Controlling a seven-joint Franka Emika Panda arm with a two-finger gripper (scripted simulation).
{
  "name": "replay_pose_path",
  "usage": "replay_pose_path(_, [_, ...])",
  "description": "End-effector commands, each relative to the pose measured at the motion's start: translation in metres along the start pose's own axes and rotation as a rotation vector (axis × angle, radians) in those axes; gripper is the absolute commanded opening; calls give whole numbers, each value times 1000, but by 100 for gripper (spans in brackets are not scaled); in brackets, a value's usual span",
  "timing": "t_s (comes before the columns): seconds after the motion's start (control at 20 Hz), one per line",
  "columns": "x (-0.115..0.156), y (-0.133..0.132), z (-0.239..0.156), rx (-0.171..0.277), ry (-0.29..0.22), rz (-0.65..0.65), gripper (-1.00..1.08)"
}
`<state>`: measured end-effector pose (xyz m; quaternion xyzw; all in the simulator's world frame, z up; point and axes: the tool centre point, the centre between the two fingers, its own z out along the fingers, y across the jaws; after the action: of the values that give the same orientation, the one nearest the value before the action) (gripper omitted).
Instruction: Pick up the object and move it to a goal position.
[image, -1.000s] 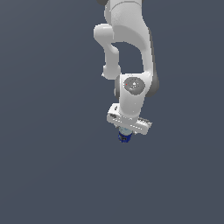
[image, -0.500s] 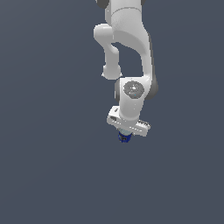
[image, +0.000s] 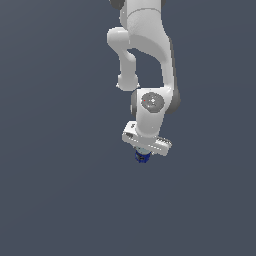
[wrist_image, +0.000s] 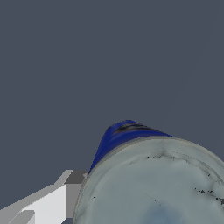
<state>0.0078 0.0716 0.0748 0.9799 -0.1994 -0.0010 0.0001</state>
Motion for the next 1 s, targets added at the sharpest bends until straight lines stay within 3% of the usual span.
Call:
replay_pose_path(0.0, [1, 3, -3, 1, 1, 0, -100])
replay_pose_path(0.45, [5, 47, -35, 1, 1, 1, -100])
replay_pose_path(0.95, [15, 147, -108, 3, 1, 1, -100])
